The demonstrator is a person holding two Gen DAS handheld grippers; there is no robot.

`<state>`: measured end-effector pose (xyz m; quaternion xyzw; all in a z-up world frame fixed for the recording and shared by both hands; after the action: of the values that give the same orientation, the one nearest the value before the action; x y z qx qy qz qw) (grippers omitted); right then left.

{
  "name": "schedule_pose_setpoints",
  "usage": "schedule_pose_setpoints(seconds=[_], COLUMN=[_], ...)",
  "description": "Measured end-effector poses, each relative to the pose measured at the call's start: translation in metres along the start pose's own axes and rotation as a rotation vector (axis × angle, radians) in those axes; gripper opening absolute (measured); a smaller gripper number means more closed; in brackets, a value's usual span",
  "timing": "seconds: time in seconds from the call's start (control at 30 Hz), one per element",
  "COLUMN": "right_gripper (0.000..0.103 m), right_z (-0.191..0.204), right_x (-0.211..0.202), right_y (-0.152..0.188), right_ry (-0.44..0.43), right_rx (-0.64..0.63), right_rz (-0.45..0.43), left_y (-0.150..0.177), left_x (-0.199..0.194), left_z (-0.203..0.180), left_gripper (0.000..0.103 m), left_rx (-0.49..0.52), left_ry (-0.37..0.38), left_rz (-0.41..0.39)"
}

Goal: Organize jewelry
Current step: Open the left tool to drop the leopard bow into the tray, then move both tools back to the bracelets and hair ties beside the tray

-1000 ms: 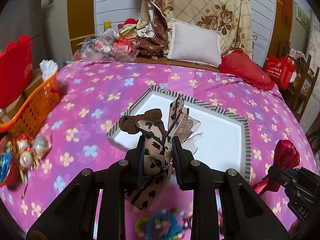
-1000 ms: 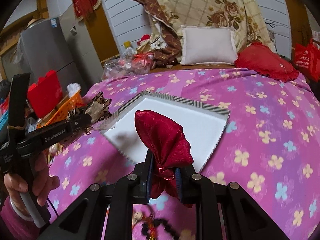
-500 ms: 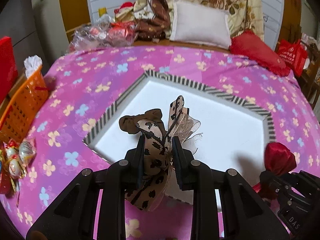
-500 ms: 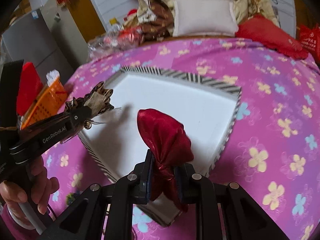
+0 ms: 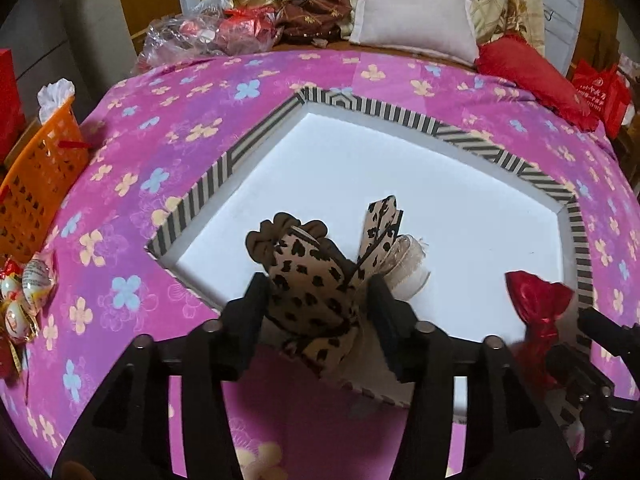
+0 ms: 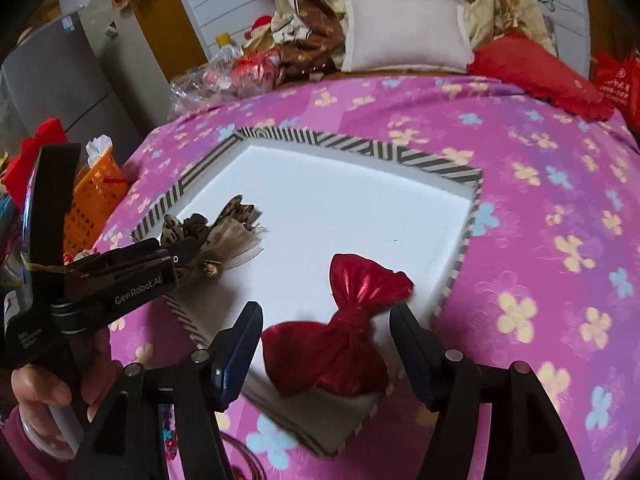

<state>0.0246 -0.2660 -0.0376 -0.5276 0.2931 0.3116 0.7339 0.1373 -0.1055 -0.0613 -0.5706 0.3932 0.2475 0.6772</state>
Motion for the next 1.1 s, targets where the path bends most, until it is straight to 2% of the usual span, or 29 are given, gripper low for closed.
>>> schedule_pose_setpoints(seconds=[0.27,0.47,0.63,0.87,1.1], right_gripper=[0.064,0.070,0.071,0.071,0.071], right_z=[0.016,0.034,0.044,0.049,0.052], right_x=[-0.069,-0.096,-0.108,-0.111,-0.108], right_y=[0.030,0.058,0.080,0.108,0.130], right_ry=[0.010,0.030,0.025,0.039,0.050], right_rx=[-0.035,-0.075,-0.081,-0.094,-0.126], right_rz=[-0.131,-0.163,-0.166,-0.124,-0.095], left_y=[0.019,0.056,0.086,0.121,0.153], left_x=[-0.065,-0.117,-0.141,-0.159,-0.156], left_z=[0.012,0.017,0.022,0.035,0.074], left_gripper=[0.058,0.059,0.059,0.059,0.059], left_rx=[0.001,0.015,0.017,0.001,-0.125], left_ry=[0.000,-0.010,-0.029,-0.047,0.038], left_rz=[-0.119,-0.191,-0.208,-0.222,-0.132])
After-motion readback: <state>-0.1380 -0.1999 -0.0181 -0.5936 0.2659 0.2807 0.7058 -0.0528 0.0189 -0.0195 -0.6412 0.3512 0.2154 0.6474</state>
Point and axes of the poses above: each gripper's, at about its wrist camera, not at the fingertips, and x roughly the way its jaws point, z to its left, y to its underside, the point moved 3 cm from there along x, roughly the way its jaws point, and after that the axes turned 1 degree about x, right-handed, at the moved point
